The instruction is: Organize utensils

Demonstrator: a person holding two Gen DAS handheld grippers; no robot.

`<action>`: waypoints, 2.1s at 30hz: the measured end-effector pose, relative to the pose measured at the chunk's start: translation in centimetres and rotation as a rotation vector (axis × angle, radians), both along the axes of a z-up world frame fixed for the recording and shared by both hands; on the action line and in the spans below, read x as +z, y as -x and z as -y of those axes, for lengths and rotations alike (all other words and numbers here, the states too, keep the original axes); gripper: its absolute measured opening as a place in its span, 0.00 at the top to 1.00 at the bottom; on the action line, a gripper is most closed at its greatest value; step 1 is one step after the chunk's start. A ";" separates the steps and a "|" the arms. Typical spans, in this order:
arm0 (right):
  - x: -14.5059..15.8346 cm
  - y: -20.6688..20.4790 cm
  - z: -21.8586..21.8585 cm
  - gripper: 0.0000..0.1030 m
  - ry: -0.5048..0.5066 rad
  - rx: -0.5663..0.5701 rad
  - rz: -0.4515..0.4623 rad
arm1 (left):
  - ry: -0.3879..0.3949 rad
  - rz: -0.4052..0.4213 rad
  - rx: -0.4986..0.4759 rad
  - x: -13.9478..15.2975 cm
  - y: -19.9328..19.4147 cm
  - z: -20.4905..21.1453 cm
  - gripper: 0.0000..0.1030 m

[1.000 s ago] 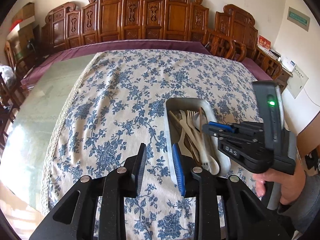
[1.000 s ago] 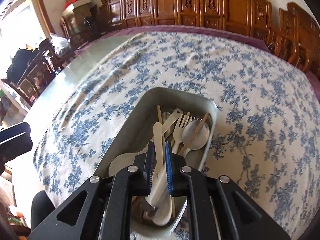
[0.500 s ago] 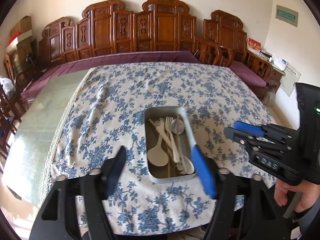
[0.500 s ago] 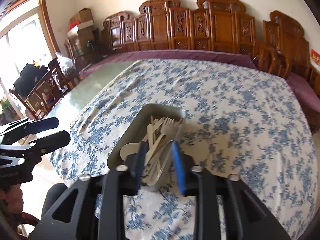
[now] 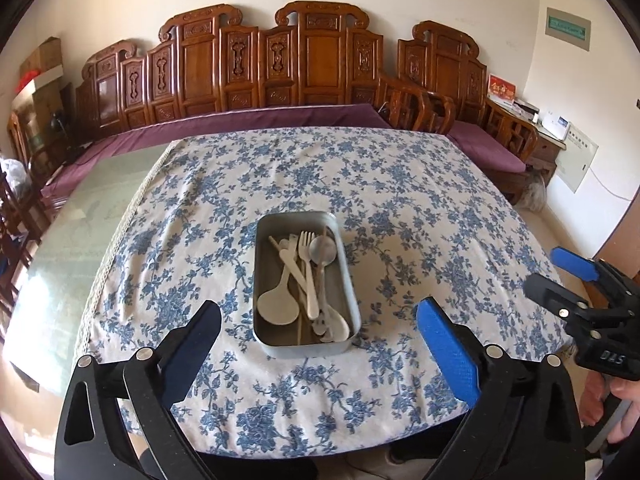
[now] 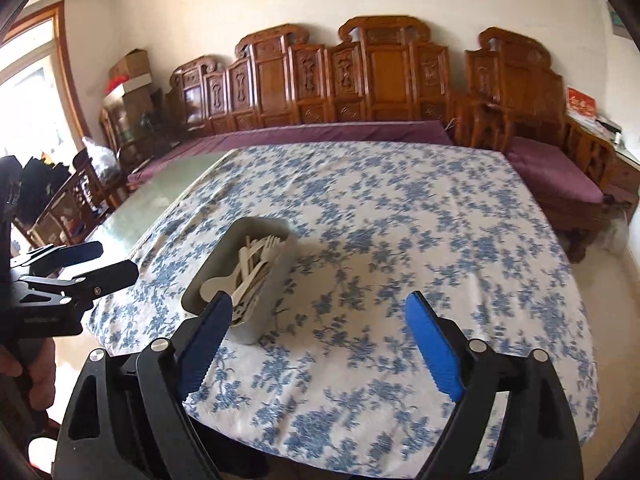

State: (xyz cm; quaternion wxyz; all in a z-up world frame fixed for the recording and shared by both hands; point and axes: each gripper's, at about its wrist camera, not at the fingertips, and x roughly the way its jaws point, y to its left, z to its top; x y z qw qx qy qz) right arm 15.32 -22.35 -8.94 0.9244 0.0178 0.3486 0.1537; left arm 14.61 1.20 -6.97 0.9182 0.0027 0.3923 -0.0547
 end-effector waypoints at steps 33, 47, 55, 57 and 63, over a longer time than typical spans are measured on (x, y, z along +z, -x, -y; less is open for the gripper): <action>11.4 4.8 2.9 0.02 -0.012 -0.079 0.289 | -0.013 0.294 0.043 10.8 5.5 2.5 0.08; 11.1 4.8 2.7 0.02 -0.014 -0.080 0.288 | -0.003 0.294 0.061 10.6 5.4 2.1 0.08; 11.1 4.7 2.7 0.02 -0.013 -0.080 0.288 | -0.008 0.302 0.060 10.8 5.6 2.1 0.08; 11.1 4.7 2.7 0.02 -0.013 -0.080 0.288 | -0.007 0.301 0.060 10.8 5.6 2.1 0.08; 11.1 4.8 2.6 0.02 -0.013 -0.081 0.288 | -0.005 0.299 0.059 10.8 5.6 2.1 0.08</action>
